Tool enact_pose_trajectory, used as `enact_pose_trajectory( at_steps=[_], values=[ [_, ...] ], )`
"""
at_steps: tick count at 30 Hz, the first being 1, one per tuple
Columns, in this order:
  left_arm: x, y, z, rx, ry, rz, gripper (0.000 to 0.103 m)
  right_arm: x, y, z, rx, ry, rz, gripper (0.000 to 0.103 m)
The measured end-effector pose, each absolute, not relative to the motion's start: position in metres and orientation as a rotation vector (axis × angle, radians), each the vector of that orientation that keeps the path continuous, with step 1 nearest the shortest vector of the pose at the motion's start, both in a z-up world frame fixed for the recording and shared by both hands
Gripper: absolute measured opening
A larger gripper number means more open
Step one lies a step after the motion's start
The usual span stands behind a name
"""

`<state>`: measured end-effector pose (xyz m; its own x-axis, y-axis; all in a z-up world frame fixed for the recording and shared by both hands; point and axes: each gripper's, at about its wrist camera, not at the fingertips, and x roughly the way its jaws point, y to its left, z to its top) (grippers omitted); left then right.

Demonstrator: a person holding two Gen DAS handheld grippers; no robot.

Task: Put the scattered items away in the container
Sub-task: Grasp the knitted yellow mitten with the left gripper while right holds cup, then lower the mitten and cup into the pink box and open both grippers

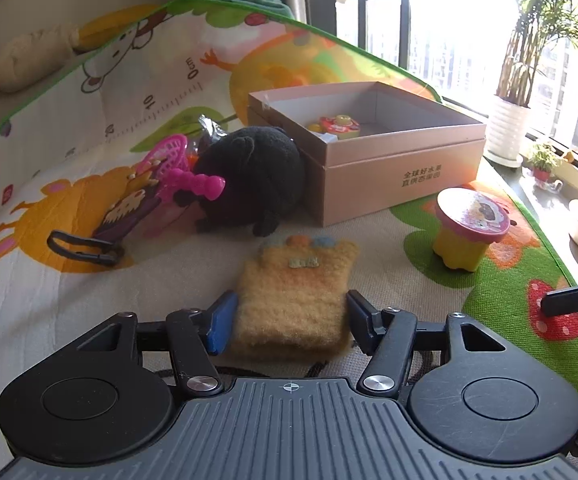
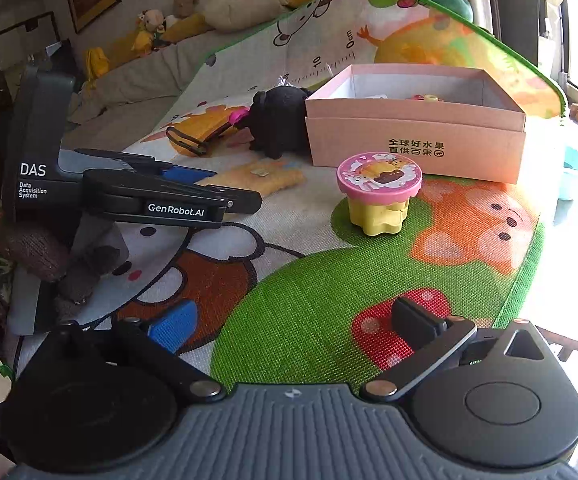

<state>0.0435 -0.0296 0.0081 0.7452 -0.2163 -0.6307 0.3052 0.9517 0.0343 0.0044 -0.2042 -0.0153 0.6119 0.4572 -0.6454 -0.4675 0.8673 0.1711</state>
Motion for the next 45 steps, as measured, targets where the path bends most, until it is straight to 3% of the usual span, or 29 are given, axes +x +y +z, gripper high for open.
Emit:
enact_pose_trajectory(
  at_steps=[7, 9, 11, 13, 19, 21, 25, 28, 30, 32, 36, 45],
  values=[
    [-0.012, -0.024, 0.018, 0.114, 0.712, -0.297, 0.065, 0.009, -0.205, -0.011, -0.055, 0.75, 0.579, 0.103],
    [-0.021, -0.018, 0.022, 0.086, 0.713, -0.285, 0.084, 0.014, -0.208, -0.005, -0.045, 0.716, 0.554, 0.103],
    [-0.027, -0.014, 0.024, 0.056, 0.703, -0.271, 0.095, 0.023, -0.207, 0.001, -0.062, 0.661, 0.49, 0.103],
    [-0.028, -0.012, 0.026, 0.037, 0.694, -0.263, 0.095, 0.038, -0.205, 0.003, -0.071, 0.642, 0.467, 0.102],
    [-0.027, -0.015, 0.023, 0.042, 0.704, -0.281, 0.096, 0.084, -0.194, -0.008, -0.099, 0.67, 0.416, 0.071],
    [-0.025, -0.018, 0.021, 0.063, 0.703, -0.281, 0.096, 0.087, -0.195, -0.008, -0.103, 0.676, 0.405, 0.047],
    [-0.012, -0.025, 0.012, 0.109, 0.716, -0.285, 0.096, 0.073, -0.205, -0.002, -0.078, 0.667, 0.402, 0.043],
    [-0.005, -0.032, 0.005, 0.131, 0.716, -0.288, 0.093, 0.053, -0.212, 0.004, -0.09, 0.649, 0.405, 0.043],
    [-0.006, -0.036, 0.006, 0.141, 0.698, -0.296, 0.076, 0.039, -0.216, 0.007, -0.104, 0.638, 0.403, 0.043],
    [-0.008, -0.039, 0.007, 0.144, 0.694, -0.303, 0.067, 0.026, -0.221, 0.01, -0.11, 0.629, 0.406, 0.043],
    [-0.02, -0.049, 0.012, 0.202, 0.682, -0.334, 0.062, 0.01, -0.228, 0.015, -0.118, 0.619, 0.413, 0.043],
    [-0.021, -0.071, 0.048, 0.251, 0.605, -0.422, 0.062, 0.001, -0.245, 0.033, -0.111, 0.61, 0.432, 0.043]
  ],
)
